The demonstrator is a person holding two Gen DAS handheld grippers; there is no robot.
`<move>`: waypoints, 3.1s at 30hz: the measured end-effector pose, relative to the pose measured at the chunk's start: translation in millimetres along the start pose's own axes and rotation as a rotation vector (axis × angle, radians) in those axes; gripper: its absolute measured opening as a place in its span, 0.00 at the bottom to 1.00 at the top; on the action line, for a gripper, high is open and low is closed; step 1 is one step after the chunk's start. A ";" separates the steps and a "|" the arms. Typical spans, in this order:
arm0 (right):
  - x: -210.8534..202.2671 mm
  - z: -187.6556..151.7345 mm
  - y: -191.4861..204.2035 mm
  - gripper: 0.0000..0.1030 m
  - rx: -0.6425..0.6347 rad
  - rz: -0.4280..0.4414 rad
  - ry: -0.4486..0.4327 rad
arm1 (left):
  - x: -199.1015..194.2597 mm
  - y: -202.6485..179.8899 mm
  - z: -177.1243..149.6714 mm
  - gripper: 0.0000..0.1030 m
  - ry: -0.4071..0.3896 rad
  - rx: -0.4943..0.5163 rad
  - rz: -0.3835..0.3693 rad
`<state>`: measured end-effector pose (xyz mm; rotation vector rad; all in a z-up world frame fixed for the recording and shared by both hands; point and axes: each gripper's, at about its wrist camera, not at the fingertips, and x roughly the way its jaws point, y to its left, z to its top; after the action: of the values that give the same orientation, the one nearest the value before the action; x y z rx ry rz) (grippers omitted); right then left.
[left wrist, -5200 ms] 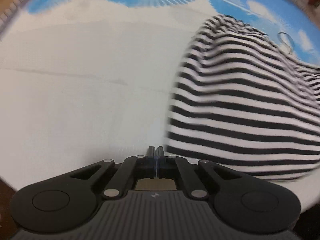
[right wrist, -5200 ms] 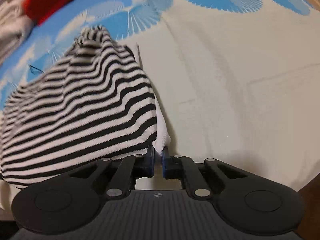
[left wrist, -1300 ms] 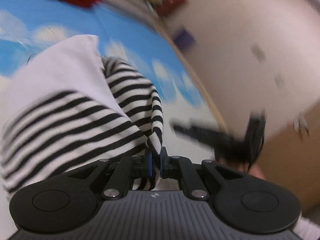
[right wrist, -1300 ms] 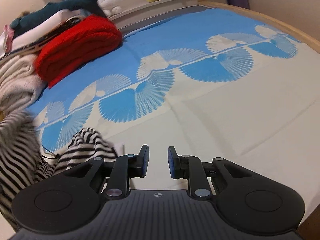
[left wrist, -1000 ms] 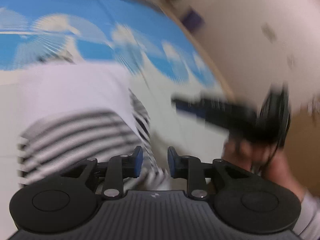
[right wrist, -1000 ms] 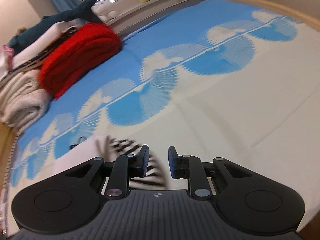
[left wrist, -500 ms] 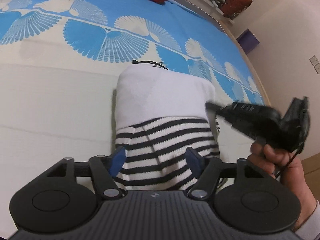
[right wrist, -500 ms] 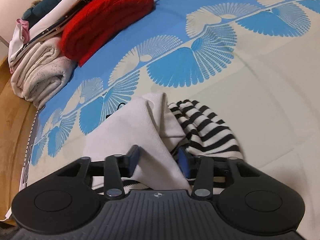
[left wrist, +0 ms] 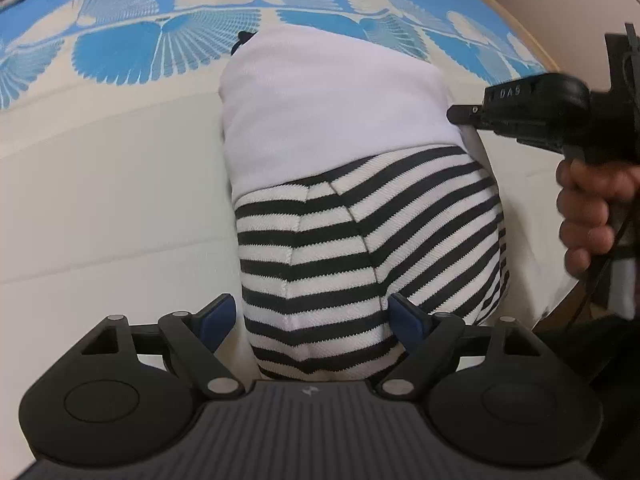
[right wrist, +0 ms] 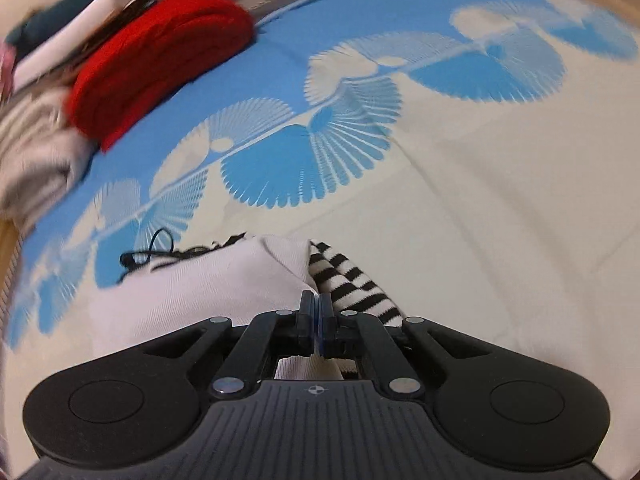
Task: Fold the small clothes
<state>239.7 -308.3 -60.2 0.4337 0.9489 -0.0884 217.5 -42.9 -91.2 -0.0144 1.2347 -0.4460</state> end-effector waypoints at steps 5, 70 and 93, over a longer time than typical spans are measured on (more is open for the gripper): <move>5.6 -2.8 4.2 0.00 -0.058 -0.069 0.008 | 14.7 -11.5 -12.1 0.85 0.014 0.107 0.048; 46.3 0.8 106.9 0.02 -0.142 0.075 -0.014 | -3.2 134.2 73.6 0.64 -0.046 -0.134 0.131; 6.3 -42.3 73.3 0.18 -0.286 -0.012 0.172 | -82.2 95.7 18.2 0.83 -0.189 -0.041 0.242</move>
<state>230.0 -224.1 -63.1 0.1727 1.1146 0.0748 243.9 68.0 -34.3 0.0562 1.0435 -0.2037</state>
